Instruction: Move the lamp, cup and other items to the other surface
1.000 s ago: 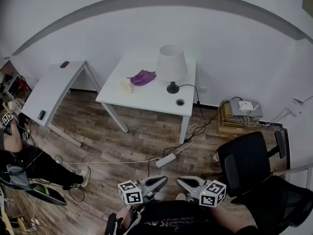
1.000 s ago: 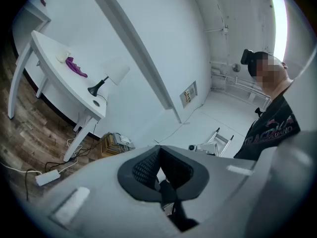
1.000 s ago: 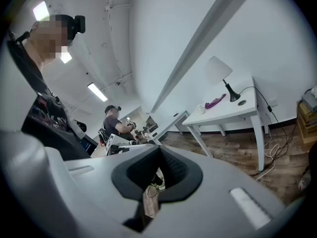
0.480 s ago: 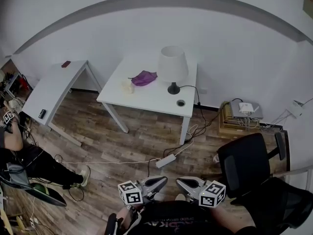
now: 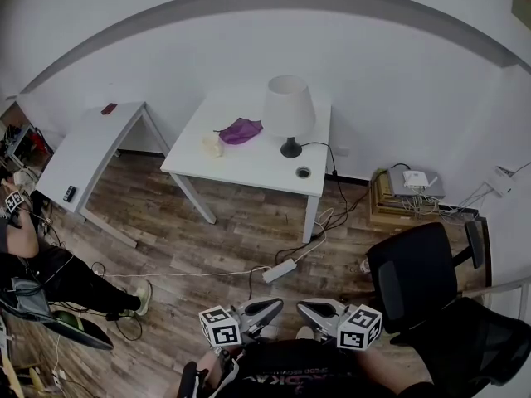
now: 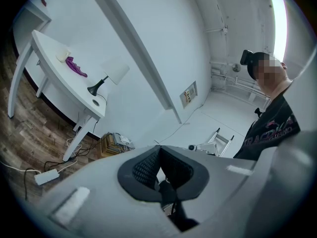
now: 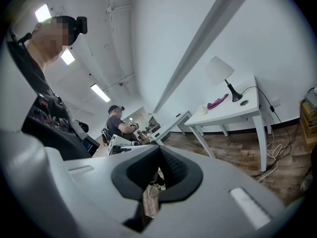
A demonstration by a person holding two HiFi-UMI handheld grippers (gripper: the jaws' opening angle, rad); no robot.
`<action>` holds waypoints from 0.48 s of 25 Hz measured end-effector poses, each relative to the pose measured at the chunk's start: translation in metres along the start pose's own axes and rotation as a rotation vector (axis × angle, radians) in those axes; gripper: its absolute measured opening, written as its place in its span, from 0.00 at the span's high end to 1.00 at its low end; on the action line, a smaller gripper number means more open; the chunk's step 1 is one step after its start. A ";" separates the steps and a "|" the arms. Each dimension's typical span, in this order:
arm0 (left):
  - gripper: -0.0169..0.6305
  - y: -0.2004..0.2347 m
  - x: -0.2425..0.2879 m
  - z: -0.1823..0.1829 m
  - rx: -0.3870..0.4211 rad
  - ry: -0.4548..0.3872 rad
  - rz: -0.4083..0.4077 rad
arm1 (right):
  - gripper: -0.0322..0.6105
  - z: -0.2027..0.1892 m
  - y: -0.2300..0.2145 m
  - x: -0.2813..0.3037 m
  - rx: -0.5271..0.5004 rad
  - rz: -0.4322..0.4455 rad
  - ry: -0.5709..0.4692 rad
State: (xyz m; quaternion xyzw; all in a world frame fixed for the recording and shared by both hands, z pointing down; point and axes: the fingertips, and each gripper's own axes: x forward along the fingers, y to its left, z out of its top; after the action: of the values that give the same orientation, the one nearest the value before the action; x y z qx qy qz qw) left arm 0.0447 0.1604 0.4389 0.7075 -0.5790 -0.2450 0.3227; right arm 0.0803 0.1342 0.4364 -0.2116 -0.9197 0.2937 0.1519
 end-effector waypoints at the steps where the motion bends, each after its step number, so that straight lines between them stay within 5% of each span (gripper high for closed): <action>1: 0.99 -0.001 0.001 -0.001 -0.002 0.000 0.003 | 0.94 0.000 0.000 -0.002 0.002 0.001 -0.001; 12: 0.99 -0.011 0.016 -0.015 0.000 -0.012 0.028 | 0.94 0.002 -0.005 -0.030 0.019 0.021 -0.033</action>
State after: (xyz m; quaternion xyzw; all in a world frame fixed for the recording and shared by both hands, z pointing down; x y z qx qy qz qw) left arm 0.0661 0.1486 0.4407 0.6979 -0.5907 -0.2447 0.3227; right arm 0.1039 0.1156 0.4330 -0.2150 -0.9171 0.3072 0.1354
